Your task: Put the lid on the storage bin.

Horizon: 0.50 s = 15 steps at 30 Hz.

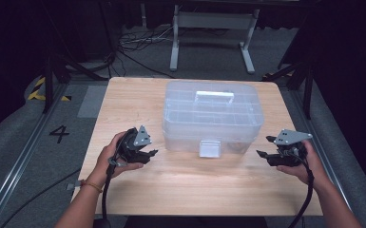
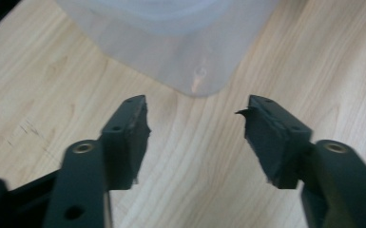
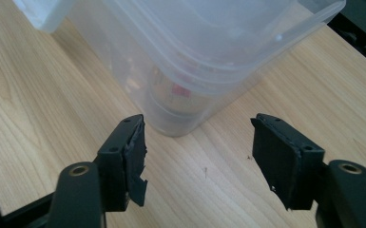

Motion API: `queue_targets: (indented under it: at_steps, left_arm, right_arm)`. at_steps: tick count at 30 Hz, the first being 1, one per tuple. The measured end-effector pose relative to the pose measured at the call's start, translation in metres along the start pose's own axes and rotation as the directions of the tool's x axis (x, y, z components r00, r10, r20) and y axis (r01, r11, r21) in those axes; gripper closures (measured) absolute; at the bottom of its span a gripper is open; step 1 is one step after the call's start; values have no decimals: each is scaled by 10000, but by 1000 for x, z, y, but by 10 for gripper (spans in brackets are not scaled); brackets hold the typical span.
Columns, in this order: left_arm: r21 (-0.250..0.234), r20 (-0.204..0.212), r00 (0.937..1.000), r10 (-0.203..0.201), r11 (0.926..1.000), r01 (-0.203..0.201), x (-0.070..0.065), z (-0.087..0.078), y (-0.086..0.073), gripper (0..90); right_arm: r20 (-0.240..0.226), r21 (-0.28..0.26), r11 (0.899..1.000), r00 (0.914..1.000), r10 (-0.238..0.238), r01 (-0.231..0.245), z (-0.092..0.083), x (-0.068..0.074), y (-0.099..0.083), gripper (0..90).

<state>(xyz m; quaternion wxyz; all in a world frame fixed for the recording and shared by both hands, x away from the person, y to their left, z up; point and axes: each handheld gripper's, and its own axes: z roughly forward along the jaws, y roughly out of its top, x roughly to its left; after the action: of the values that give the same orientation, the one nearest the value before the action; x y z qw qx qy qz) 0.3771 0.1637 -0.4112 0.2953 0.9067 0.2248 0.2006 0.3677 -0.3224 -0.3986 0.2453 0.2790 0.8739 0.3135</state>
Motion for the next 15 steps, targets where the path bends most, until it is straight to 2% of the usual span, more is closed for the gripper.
queue_targets:
  at_steps: [1, 2, 5, 7, 8, 11, 15]
  left_arm:
    - [0, 0, 10000, 0, 10000, 0, 0, 0, 0, 356]
    - [70, -96, 9999, -106, 9999, 106, -1, 0, -3, 356]
    - [112, -143, 9990, -422, 9990, 423, -2, 0, -9, 273]
    - [295, -159, 9983, -557, 9980, 561, -3, 0, -13, 228]
    - [356, -271, 9981, -552, 9978, 561, -4, 0, -16, 222]
    - [548, -183, 9989, -425, 9976, 434, -8, 0, -24, 195]
    - [795, -156, 9996, -244, 9965, 256, -12, -1, -34, 192]
  right_arm:
    - [0, 0, 10000, 10000, 0, 0, 0, 0, 0, 348]
    - [3, 10, 10000, 10000, 28, -28, 0, 0, -1, 332]
    - [5, 45, 10000, 10000, 43, -43, -1, 2, -5, 306]
    - [-17, 84, 9999, 10000, 95, -95, -1, 2, -8, 285]
    - [-28, 167, 9998, 9999, 123, -123, -1, 3, -10, 274]
    - [187, 336, 9994, 9998, 74, -80, -1, 5, -17, 257]
    - [244, 504, 9987, 9997, 53, -65, -3, 7, -27, 244]
